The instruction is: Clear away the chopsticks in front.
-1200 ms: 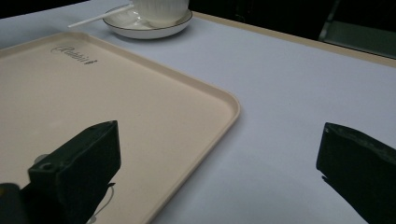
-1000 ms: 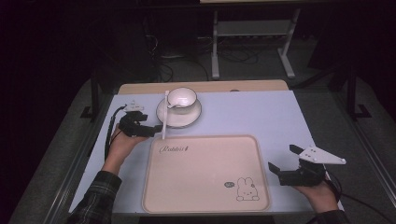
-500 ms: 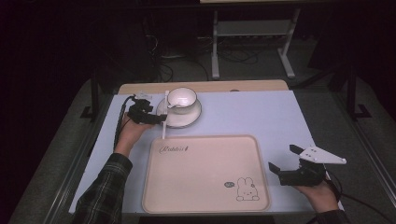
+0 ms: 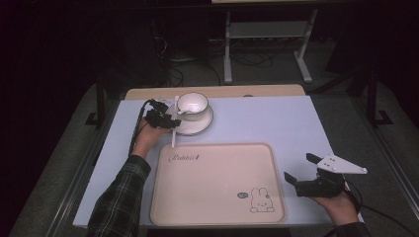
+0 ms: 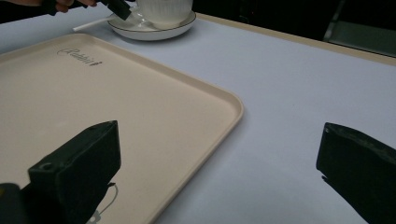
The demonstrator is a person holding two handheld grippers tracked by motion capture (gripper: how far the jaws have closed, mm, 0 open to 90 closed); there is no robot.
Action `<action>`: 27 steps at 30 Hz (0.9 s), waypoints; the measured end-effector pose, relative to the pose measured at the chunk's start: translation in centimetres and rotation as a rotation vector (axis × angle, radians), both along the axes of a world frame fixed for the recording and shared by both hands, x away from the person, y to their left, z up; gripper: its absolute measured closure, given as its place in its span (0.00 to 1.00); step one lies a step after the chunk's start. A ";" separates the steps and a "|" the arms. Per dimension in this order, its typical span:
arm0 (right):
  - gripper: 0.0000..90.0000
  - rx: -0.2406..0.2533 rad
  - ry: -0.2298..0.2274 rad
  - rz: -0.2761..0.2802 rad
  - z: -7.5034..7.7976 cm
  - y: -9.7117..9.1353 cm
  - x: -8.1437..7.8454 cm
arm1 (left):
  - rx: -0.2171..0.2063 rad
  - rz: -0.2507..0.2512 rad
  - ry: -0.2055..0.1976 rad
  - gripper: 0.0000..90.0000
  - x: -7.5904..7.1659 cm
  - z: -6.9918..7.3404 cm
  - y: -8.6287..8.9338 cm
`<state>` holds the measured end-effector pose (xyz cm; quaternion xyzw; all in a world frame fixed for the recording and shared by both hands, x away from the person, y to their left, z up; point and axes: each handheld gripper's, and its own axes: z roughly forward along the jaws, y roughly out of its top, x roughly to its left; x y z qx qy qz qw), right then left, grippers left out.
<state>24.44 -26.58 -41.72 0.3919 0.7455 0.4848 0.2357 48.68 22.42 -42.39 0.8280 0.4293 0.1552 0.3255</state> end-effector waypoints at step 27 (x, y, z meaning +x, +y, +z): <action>0.00 0.018 0.002 -0.001 0.1 -0.2 -0.1 | 0.080 0.097 -0.033 0.85 2.3 -0.1 -0.5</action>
